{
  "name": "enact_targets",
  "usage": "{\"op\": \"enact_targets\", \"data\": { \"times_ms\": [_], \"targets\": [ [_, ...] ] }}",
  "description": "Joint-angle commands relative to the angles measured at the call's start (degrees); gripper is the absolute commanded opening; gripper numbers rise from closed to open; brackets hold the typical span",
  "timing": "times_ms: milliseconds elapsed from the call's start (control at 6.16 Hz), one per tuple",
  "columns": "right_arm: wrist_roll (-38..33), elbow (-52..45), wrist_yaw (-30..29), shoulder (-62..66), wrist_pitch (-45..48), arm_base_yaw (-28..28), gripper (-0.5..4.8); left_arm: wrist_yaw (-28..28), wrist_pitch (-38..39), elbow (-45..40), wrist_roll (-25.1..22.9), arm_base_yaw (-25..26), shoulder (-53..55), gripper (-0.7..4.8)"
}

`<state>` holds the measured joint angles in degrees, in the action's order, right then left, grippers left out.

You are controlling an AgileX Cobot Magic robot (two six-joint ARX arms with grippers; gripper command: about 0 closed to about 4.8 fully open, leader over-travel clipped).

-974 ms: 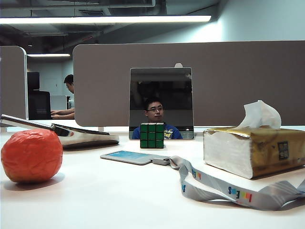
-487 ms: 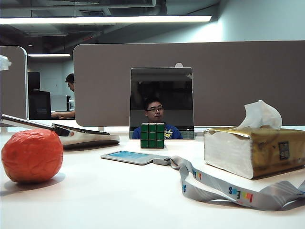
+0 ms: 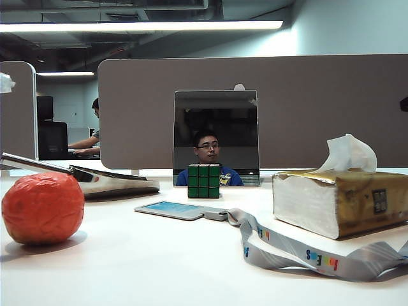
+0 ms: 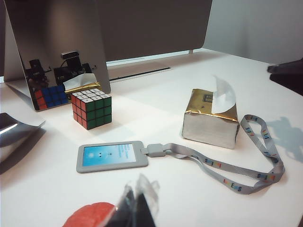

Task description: Pull out a tissue from the tissue box and use it to cover the ID card on the tabletop.

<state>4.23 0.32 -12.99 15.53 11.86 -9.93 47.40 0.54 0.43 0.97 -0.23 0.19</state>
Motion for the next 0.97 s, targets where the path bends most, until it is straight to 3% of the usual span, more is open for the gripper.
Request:
{"op": "enact_targets", "data": {
  "times_ms": [162,974],
  "targets": [
    [0.3,11.7,-3.0,39.3,25.7,-0.8,3.17,0.2,-2.8,0.2,1.2,-0.1,0.0,-0.06],
    [0.2,15.6,1.5,58.0,35.1,-0.7,3.29,0.2,-2.8,0.2,1.2,-0.1,0.0,-0.06]
  ]
}}
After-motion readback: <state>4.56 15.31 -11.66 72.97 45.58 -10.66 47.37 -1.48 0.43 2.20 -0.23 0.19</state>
